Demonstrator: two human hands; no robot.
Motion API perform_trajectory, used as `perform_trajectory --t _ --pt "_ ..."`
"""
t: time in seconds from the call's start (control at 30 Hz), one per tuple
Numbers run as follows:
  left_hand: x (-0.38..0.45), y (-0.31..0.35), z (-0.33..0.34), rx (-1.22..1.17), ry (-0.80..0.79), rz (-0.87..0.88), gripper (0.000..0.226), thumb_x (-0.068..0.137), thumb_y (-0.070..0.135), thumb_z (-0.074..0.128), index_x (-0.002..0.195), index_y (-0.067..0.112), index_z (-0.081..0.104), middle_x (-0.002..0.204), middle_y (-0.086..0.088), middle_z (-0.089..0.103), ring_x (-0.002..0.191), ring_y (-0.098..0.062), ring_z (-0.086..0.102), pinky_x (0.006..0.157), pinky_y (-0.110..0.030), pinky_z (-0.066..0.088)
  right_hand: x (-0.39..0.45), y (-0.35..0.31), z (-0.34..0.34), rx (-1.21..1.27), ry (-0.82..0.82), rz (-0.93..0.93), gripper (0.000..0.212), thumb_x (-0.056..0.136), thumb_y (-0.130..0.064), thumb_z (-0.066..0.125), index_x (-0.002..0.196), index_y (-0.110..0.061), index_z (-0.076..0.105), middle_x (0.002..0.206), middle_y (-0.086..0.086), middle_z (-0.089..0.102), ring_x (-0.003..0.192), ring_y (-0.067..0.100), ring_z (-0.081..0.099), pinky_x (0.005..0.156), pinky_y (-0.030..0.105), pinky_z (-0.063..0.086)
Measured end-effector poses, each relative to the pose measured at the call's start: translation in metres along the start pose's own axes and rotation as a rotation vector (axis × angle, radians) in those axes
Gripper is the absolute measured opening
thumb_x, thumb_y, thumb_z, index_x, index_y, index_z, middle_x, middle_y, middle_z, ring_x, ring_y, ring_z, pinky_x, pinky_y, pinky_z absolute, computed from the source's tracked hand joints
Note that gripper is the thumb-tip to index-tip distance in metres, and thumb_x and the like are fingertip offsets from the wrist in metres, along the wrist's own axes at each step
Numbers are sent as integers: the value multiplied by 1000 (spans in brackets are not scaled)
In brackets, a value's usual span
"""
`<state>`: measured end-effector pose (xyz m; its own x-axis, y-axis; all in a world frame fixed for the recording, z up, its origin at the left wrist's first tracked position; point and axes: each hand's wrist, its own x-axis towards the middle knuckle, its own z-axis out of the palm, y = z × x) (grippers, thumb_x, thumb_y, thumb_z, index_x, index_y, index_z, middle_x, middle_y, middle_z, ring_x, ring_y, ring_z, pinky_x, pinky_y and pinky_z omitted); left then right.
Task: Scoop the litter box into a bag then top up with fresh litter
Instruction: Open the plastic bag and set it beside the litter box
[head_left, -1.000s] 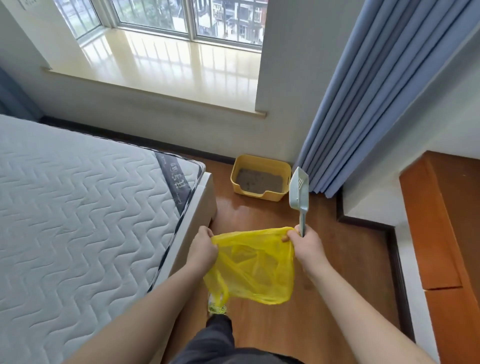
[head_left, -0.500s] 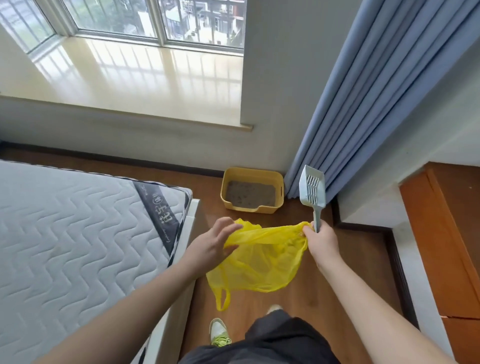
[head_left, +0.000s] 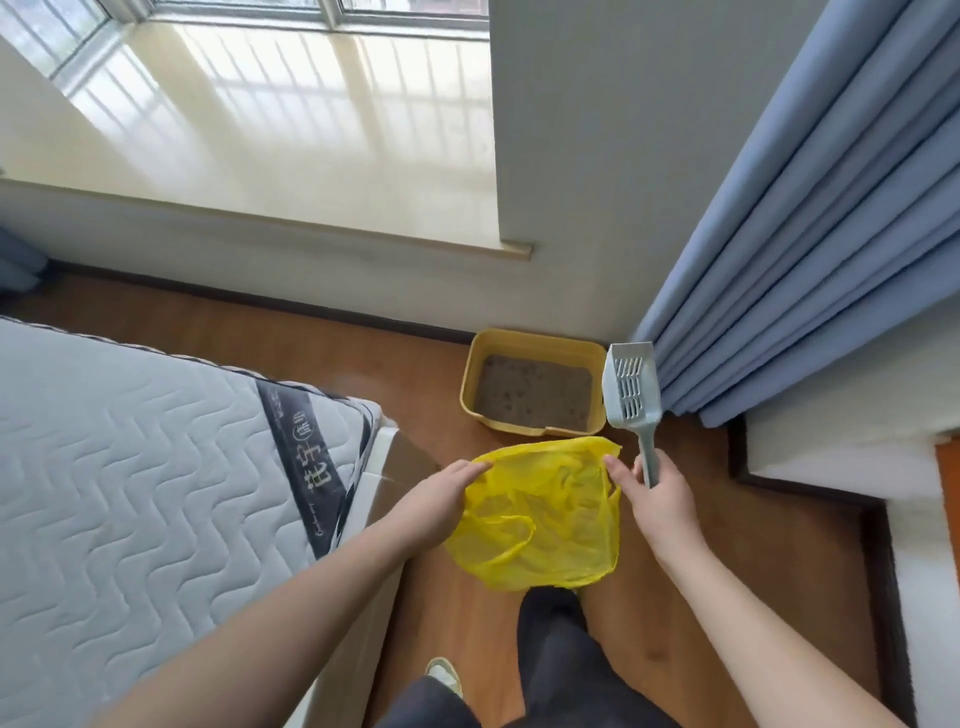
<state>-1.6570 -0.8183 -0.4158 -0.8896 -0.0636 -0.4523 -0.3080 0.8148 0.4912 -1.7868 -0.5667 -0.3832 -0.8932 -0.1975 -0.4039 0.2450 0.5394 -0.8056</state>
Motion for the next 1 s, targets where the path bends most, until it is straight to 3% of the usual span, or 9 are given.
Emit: perform_trajectory --t 0.13,0.3,0.47,0.53,0.6,0.7,0.8,0.87,1.0 --pt "51 -24 11 -37 -51 0 62 94 1 44 151 24 31 139 -1 45 121 -22 53 100 -32 45 54 8 16 16 -92 18 45 95 -39 53 67 -4 51 56 0 39 51 9 36 48 22 26" --pt "125 -84 52 -31 -144 42 79 87 22 71 152 20 26 144 -1 40 123 -25 52 99 -34 44 107 72 77 -67 -212 47 29 99 -22 45 79 -21 66 74 -4 64 63 9 57 62 23 43" --pt "202 -155 114 -28 -234 131 83 78 1 66 151 20 32 145 -5 46 129 -24 49 102 -24 37 162 156 152 -88 -294 30 37 97 -4 43 110 -34 60 101 -7 68 90 17 65 84 35 50" --pt "227 -184 143 -34 -241 132 78 81 -2 60 150 22 35 147 -5 46 133 -24 47 106 -25 35 182 191 183 -119 -346 49 44 93 2 43 110 -34 60 102 -2 69 85 29 62 82 42 51" --pt "249 -207 168 -31 -272 132 78 82 -4 56 150 27 35 147 -2 47 132 -22 48 105 -26 37 202 222 208 -155 -412 61 49 90 6 42 109 -36 58 103 4 68 72 22 59 69 30 49" --pt "284 -241 207 -60 -309 144 77 83 -5 55 150 28 36 144 -1 51 129 -19 49 101 -20 35 237 270 239 -255 -498 24 47 85 6 44 104 -33 61 117 7 65 98 26 61 84 35 46" --pt "324 -273 249 -91 -316 169 70 81 -5 57 145 19 44 143 -4 52 130 -21 50 103 -22 36 279 317 260 -583 -606 -142 49 86 0 51 129 -23 56 139 -3 48 135 16 36 111 31 21" --pt "349 -290 276 -103 -324 177 66 80 -5 58 142 15 48 145 -5 50 132 -21 47 105 -22 34 301 342 267 -701 -689 -205 53 88 -5 51 137 -24 48 143 -7 42 142 10 23 115 28 9" --pt "387 -315 316 -120 -345 173 61 78 -8 55 134 17 57 136 -5 56 122 -21 53 99 -22 39 333 394 277 -743 -694 -228 42 92 -15 50 133 -15 54 143 3 48 137 16 36 114 29 22"
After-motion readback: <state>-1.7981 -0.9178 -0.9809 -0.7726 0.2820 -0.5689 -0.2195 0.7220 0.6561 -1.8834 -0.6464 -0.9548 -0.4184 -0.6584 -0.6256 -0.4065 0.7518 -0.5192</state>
